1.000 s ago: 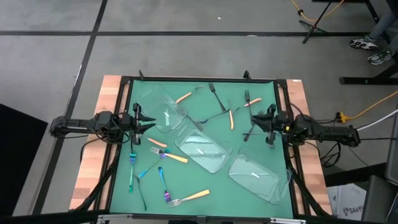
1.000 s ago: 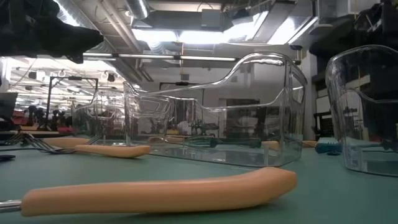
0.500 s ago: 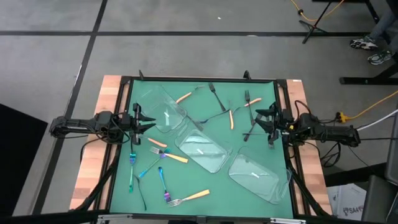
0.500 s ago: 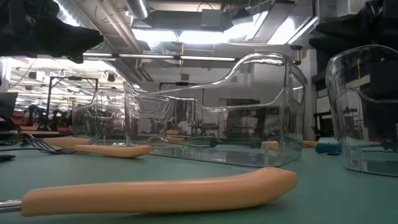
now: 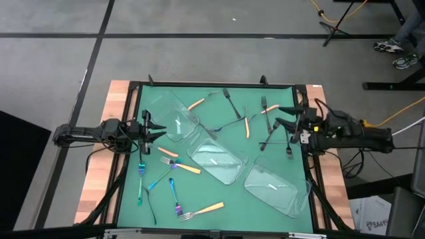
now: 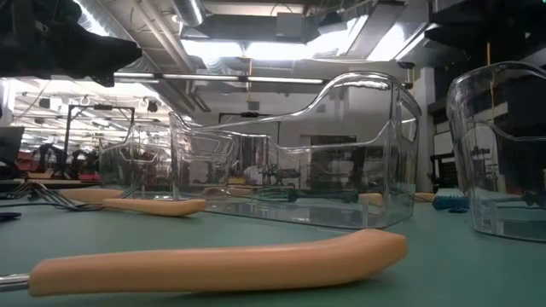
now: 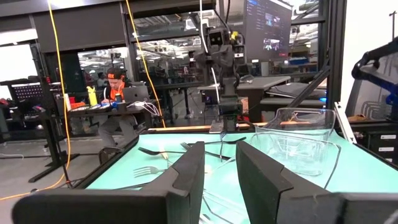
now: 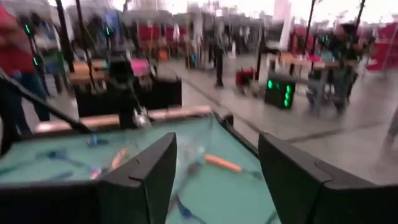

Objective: Sort silverware by color (type)
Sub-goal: Put the blue fork into the center transparent bin

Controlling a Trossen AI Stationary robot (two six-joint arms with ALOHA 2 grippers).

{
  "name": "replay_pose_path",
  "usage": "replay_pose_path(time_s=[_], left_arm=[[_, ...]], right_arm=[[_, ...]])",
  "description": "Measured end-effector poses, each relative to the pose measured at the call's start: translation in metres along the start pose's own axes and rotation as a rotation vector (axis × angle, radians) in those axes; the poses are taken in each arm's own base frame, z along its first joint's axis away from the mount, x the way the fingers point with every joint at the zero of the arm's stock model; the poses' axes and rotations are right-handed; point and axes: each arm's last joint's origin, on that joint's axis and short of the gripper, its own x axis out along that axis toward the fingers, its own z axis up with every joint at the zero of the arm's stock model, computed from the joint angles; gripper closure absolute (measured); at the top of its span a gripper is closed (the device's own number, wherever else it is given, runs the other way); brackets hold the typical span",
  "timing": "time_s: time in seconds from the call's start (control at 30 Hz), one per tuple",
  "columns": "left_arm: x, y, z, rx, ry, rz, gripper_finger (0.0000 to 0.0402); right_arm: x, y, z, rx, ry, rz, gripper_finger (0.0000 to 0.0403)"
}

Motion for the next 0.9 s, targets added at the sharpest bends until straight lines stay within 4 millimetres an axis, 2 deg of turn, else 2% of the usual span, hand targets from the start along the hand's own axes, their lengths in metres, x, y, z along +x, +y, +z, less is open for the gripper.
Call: replay_pose_path(time_s=[0.23, 0.43, 0.57, 0.67, 0.9], left_arm=[[0.000, 0.000, 0.000, 0.000, 0.000, 0.000, 0.0315], [0.000, 0.000, 0.000, 0.000, 0.000, 0.000, 0.0315], [0.000, 0.000, 0.000, 0.000, 0.000, 0.000, 0.0315], [0.000, 0.000, 0.000, 0.000, 0.000, 0.000, 0.0315], [0.000, 0.000, 0.000, 0.000, 0.000, -0.001, 0.0315]], right_arm=[[0.018, 0.005, 0.030, -0.056, 0.198, 0.004, 0.0187], [0.038, 0.012, 0.041, -0.093, 0.380, 0.043, 0.0187], [0.048, 0.016, 0.036, -0.074, 0.523, 0.069, 0.0187], [0.057, 0.019, 0.024, -0.050, 0.656, 0.063, 0.0187], [0.063, 0.022, -0.009, -0.058, 1.023, -0.003, 0.0187]])
